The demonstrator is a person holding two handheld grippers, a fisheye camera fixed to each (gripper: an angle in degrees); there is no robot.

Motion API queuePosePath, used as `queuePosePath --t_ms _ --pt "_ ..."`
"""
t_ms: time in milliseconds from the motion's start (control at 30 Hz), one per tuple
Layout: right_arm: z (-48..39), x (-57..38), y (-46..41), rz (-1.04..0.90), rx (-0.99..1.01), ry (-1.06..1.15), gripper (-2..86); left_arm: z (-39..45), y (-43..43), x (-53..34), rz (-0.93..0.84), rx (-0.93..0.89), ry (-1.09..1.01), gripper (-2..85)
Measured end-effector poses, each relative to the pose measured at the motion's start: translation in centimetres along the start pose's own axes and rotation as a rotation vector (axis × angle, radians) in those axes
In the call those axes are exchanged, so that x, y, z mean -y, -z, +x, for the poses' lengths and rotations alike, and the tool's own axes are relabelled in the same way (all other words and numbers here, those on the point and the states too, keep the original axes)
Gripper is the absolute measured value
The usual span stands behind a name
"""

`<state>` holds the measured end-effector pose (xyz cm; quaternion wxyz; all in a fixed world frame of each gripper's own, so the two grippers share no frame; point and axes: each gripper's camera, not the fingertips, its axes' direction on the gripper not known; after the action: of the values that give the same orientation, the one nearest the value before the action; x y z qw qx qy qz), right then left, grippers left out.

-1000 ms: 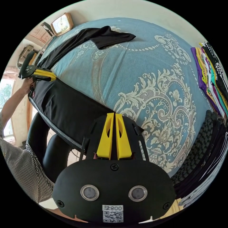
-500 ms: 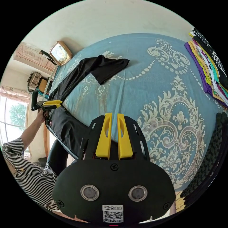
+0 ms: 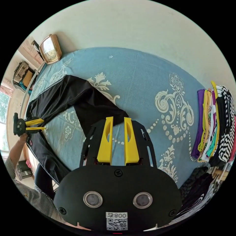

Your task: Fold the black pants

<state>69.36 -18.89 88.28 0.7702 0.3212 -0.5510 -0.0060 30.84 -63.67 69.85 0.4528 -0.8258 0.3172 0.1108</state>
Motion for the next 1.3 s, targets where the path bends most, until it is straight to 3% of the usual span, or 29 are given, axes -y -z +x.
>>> queuePosePath --t_ms 267,400,533,700,833,933,1033,1200,1300 --pt "-0.7 4.1 -6.2 -0.154 -0.131 0.118 7.4 -1.6 1.2 0.2 0.002 -0.033 0.028 7.3" --pt "-0.3 5.2 -7.0 -0.169 -0.091 0.118 4.4 -2.8 1.6 0.0 0.006 -0.038 0.046 3.9" --pt "-0.7 6.3 -6.2 -0.167 -0.172 0.141 3.2 -4.7 2.1 -0.5 0.026 -0.083 0.094 1.9" --pt "-1.4 8.7 2.9 0.044 -0.386 0.193 2.6 -6.7 4.6 -2.1 0.133 -0.108 0.133 1.1" --pt "-1.4 8.2 10.8 0.248 -0.448 0.236 2.4 -8.0 6.4 -3.8 0.211 -0.181 0.112 1.0" --pt "-0.3 6.2 12.0 0.297 -0.433 0.261 2.6 -8.7 5.6 -4.4 0.207 -0.242 0.09 1.0" --pt "2.7 4.9 6.2 0.144 -0.43 0.227 3.3 -9.0 3.4 -4.1 0.13 -0.275 0.073 1.2" --pt "11.5 1.6 -5.8 -0.192 -0.169 -0.029 5.1 -9.9 2.1 -4.0 0.064 -0.272 0.042 2.0" --pt "16.1 -0.1 -4.0 -0.068 0.019 -0.193 6.5 -10.9 2.4 -4.6 0.072 -0.299 0.017 2.9"
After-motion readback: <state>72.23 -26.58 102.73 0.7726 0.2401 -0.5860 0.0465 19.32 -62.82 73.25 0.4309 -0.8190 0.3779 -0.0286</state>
